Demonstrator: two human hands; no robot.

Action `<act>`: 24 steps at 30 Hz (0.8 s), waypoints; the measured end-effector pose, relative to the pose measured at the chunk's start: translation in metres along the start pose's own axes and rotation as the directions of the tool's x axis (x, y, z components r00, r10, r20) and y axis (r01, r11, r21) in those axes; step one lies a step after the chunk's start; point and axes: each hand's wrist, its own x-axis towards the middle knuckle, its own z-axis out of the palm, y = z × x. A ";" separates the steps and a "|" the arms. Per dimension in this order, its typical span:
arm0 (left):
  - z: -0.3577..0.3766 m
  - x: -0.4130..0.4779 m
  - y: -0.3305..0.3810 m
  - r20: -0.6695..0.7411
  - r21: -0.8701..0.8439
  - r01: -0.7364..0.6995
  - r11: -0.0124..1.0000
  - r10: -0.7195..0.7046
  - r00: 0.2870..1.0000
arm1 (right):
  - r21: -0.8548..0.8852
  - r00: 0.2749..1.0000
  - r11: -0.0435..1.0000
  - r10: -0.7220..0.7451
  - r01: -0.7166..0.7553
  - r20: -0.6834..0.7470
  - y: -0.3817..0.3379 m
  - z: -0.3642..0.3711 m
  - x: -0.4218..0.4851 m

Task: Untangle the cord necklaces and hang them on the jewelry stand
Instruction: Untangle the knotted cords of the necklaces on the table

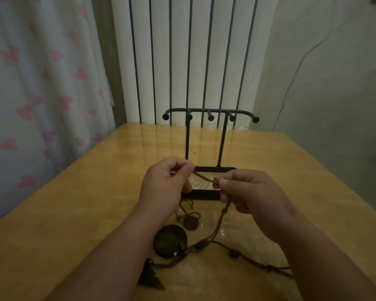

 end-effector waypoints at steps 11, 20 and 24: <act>0.001 0.000 -0.003 -0.110 0.315 -0.209 0.926 0.255 0.961 | -0.023 0.992 0.999 -0.040 0.037 -0.117 0.002 0.004 0.001; 0.008 -0.011 -0.001 0.132 0.187 -0.468 0.864 0.450 0.883 | 0.003 0.986 0.998 -0.062 0.064 -0.154 0.005 0.007 0.003; 0.009 -0.010 0.000 0.093 0.205 -0.397 0.894 0.387 0.918 | 0.014 0.987 0.998 -0.058 0.060 -0.150 0.005 0.006 0.003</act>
